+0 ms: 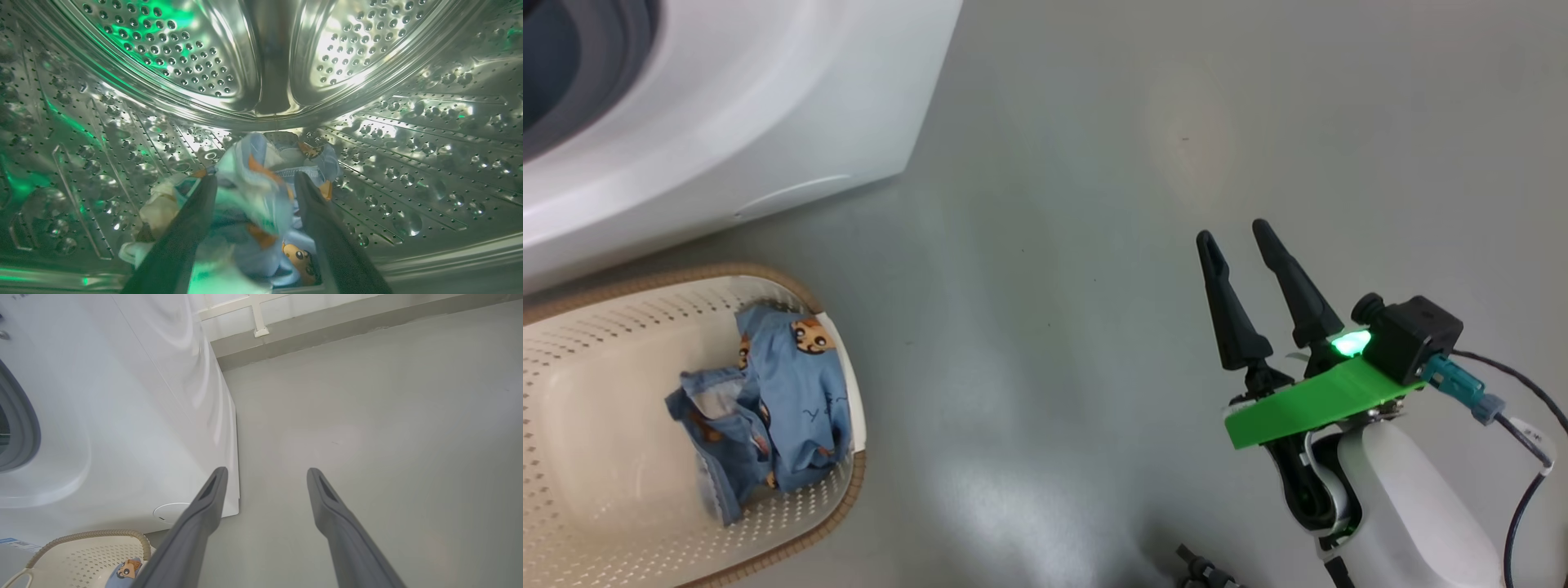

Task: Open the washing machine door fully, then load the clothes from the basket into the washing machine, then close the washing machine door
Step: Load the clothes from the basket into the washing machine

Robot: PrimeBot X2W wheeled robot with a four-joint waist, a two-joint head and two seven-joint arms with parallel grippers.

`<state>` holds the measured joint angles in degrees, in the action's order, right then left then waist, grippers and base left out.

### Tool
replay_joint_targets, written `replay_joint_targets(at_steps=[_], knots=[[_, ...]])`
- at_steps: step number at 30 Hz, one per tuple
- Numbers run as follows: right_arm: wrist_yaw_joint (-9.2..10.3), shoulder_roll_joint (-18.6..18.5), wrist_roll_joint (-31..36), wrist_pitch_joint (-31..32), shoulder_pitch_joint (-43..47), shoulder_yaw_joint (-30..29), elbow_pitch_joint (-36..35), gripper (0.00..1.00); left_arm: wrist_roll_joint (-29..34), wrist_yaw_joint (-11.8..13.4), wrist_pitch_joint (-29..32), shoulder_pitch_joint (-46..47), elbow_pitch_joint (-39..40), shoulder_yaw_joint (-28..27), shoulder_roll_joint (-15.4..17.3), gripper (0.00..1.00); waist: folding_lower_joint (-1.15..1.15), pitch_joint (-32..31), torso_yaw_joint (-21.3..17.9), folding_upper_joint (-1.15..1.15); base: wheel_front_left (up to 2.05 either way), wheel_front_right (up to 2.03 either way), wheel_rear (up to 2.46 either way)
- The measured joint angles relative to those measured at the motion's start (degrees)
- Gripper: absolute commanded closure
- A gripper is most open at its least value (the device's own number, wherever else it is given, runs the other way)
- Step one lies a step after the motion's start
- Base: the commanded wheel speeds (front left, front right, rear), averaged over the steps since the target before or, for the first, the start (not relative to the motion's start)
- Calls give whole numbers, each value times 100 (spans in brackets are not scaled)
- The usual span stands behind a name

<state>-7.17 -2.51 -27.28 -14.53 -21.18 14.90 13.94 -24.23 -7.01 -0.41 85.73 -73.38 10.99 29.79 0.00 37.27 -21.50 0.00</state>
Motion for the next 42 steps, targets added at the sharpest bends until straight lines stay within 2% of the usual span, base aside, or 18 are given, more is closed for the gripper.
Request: replay_joint_targets(at_steps=[7, 11, 23, 31, 35, 42], knots=[[0, 0, -1, 0, -102, 3, 118, 0, -166, -9, 67, -202, -77, -1, -65, 0, 0, -240, 67, 0, 0, 0, 0], [0, -1, 0, 0, -101, -14, 197, 0, -212, -12, -168, -553, -86, 59, -149, 0, 0, -459, 110, 0, 0, 0, 0], [0, -10, 88, 0, -26, -85, 533, 0, -818, -51, -1023, -2059, 292, 287, -746, 0, 0, -1405, 382, 0, 0, 0, 0], [0, -199, 91, 0, 252, -107, 713, 0, -917, -51, -1362, -3034, 681, 399, -957, 0, 0, -2054, 620, 0, 0, 0, 0], [0, -349, 45, 0, 337, -104, 781, 0, -914, -11, -1396, -3675, 994, 377, -1003, 0, 0, -2392, 737, 0, 0, 0, 0], [0, -554, -120, 0, 564, -83, 866, 0, -821, 214, -1406, -4852, 2206, 182, -1139, 0, 0, -2945, 963, 0, 0, 0, 0]])
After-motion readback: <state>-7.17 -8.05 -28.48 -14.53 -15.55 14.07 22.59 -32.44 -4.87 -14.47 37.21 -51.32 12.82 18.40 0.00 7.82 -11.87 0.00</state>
